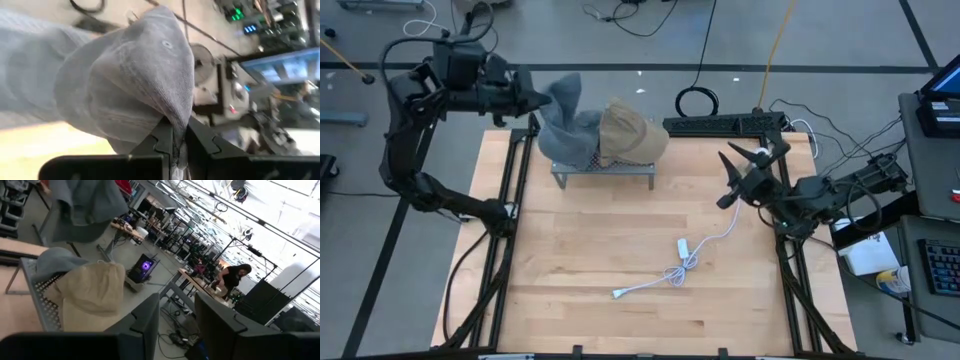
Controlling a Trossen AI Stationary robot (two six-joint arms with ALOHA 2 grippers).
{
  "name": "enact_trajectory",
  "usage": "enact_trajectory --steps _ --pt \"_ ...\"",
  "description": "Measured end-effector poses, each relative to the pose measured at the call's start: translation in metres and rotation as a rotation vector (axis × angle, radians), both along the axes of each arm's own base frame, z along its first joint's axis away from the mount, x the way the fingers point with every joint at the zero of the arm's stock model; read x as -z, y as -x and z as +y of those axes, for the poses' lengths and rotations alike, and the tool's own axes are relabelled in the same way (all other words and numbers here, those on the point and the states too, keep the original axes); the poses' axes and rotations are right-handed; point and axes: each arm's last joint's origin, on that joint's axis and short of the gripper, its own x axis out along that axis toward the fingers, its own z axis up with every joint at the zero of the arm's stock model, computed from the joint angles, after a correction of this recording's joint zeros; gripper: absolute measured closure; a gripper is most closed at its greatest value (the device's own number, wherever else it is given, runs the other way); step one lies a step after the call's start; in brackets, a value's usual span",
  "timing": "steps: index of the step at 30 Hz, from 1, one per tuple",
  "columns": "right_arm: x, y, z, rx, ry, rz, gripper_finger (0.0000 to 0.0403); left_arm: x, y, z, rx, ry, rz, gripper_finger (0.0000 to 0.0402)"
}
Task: Pick & Place hat
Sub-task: Stack the gray cap on top of the gray cap on the shelf
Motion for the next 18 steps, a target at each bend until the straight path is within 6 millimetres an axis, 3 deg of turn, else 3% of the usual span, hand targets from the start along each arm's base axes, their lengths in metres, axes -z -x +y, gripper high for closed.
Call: enact_trajectory --steps 12,18 --pt "0.007 -0.001 0.000 -0.002 -0.040 -0.007 0.0286 0.026 0.007 0.036 -0.200 0.024 0.332 0.0378" --pt "0.007 -0.001 0.000 -0.003 -0.040 -0.007 0.0287 0.040 -0.009 0.060 -0.227 0.036 0.438 0.0378"
